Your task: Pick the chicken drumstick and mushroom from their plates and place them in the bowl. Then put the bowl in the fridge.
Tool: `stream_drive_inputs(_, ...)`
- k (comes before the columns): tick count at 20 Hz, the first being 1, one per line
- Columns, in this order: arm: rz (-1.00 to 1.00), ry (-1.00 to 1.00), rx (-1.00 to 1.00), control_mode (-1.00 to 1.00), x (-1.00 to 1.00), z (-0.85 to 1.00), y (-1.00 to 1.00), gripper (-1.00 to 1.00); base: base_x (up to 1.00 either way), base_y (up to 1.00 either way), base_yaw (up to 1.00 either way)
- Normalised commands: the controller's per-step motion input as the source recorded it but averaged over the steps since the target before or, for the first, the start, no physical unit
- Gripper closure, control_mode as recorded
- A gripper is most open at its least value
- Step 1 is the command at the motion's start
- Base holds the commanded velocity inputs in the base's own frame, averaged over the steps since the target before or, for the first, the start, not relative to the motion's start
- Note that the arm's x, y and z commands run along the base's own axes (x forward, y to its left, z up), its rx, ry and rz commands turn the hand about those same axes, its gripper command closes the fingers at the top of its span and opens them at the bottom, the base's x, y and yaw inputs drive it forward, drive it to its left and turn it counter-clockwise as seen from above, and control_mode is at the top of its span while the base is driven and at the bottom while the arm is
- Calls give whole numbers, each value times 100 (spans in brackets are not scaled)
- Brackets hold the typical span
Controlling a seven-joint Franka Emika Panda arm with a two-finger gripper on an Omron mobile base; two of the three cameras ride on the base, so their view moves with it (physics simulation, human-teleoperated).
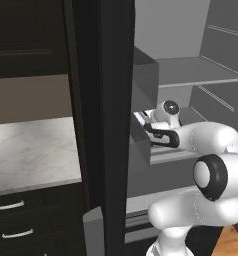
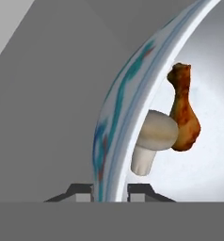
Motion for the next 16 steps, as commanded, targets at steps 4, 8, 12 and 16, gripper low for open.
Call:
stream_drive_inputs(4,0,0,2,-100,23,-16,7,100,0,0,0)
stream_drive_inputs(8,0,0,3,-100,4,-20,6,100,0,0,0)
stream_drive_inputs(12,0,1,1,-100,-2,-13,2,-100,0,0,0)
stream_drive_inputs(16,0,-1,5,-100,-15,4,0,-100,0,0,0)
